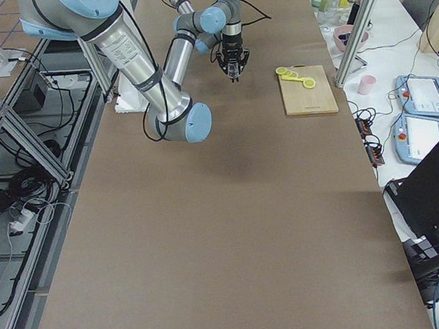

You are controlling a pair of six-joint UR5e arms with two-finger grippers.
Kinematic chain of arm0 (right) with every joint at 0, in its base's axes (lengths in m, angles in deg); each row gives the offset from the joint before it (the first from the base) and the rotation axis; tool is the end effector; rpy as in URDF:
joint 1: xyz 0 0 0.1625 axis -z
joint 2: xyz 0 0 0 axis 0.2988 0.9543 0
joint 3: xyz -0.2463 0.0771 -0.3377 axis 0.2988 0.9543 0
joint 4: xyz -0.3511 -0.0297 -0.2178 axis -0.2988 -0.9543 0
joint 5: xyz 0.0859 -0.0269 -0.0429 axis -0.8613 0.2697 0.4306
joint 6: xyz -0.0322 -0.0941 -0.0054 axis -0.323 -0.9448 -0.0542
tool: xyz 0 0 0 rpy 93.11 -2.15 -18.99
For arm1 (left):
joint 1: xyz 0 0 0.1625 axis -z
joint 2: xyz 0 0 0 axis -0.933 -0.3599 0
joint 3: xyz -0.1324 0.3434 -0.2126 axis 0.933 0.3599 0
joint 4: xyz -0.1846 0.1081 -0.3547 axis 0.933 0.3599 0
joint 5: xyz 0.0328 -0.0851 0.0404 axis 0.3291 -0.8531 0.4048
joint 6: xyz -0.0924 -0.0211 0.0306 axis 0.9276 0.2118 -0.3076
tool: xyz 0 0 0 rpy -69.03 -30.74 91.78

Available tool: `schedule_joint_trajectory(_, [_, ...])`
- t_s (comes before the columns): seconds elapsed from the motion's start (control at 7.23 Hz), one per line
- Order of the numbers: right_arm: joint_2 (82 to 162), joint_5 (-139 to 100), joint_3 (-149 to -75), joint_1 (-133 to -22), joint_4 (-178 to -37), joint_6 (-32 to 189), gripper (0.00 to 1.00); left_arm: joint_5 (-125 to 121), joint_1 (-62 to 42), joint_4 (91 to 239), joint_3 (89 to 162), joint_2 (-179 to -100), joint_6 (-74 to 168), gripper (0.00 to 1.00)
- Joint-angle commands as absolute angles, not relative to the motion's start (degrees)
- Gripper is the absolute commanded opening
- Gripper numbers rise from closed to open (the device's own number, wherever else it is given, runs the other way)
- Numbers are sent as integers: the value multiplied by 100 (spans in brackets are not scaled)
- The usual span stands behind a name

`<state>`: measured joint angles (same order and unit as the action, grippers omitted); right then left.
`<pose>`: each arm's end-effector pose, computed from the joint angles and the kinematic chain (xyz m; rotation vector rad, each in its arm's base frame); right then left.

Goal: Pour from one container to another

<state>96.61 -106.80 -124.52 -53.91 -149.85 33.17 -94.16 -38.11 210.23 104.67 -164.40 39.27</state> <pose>-0.4445 -0.4522 0.1377 0.5262 -0.5014 -1.4849 0.5846 -0.4568 0.1968 1.2704 1.2239 1.0221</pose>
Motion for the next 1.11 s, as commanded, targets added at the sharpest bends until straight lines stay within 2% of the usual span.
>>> schedule_joint_trajectory(0.0, [9577,-10607,-12451,-5360,-15169,3234,0,-9416,-3815,21023,10470,-16440,3927,0])
schedule_joint_trajectory(0.69, [9462,-10519,-12451,-5334,-15512,3111,0,-9416,-3815,21031,10505,-16431,3927,0])
schedule_joint_trajectory(0.97, [9444,-10440,-12434,-5281,-15539,3084,0,-9416,-3815,21031,10733,-16204,3936,0])
